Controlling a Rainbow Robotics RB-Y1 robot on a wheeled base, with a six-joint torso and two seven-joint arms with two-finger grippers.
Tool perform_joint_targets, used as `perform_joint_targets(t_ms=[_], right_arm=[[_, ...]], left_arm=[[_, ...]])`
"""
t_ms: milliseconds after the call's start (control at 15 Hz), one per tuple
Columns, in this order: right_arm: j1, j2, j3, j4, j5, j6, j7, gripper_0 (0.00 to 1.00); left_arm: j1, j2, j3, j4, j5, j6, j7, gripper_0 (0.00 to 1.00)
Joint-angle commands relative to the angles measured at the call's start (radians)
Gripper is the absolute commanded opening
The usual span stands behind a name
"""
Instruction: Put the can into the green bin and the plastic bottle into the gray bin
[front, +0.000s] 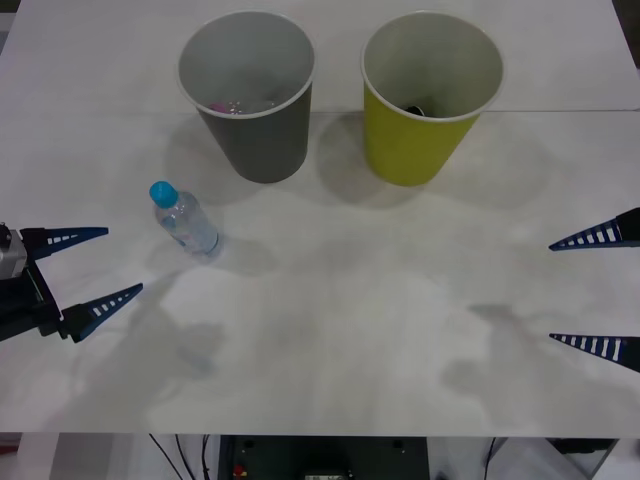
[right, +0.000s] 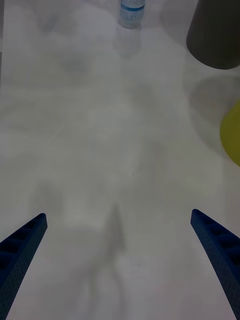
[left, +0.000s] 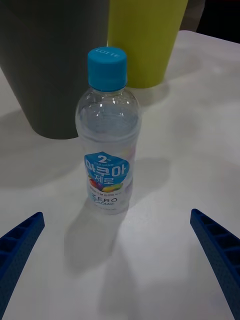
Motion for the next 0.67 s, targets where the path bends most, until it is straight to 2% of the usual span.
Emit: perform_joint_targets(t_ms=[67,200,400,667], right_arm=[[0.000,0.000,0.000,0.000,0.000,0.000,0.000,1.00],[0.000,0.000,0.000,0.000,0.000,0.000,0.000,1.00],[0.000,0.000,0.000,0.000,0.000,0.000,0.000,1.00],[0.000,0.000,0.000,0.000,0.000,0.000,0.000,1.00]], left_arm=[[-0.050,-0.033,-0.035,0.090,0.036,0.007,-0.103,1.00],[-0.092,-0.070,-0.059,0.153,0.066,0.007,-0.168,1.00],[-0.141,-0.124,-0.073,0.211,0.068,0.010,-0.194,1.00],[-0.172,-0.187,-0.093,0.220,0.063,0.039,-0.212,1.00]])
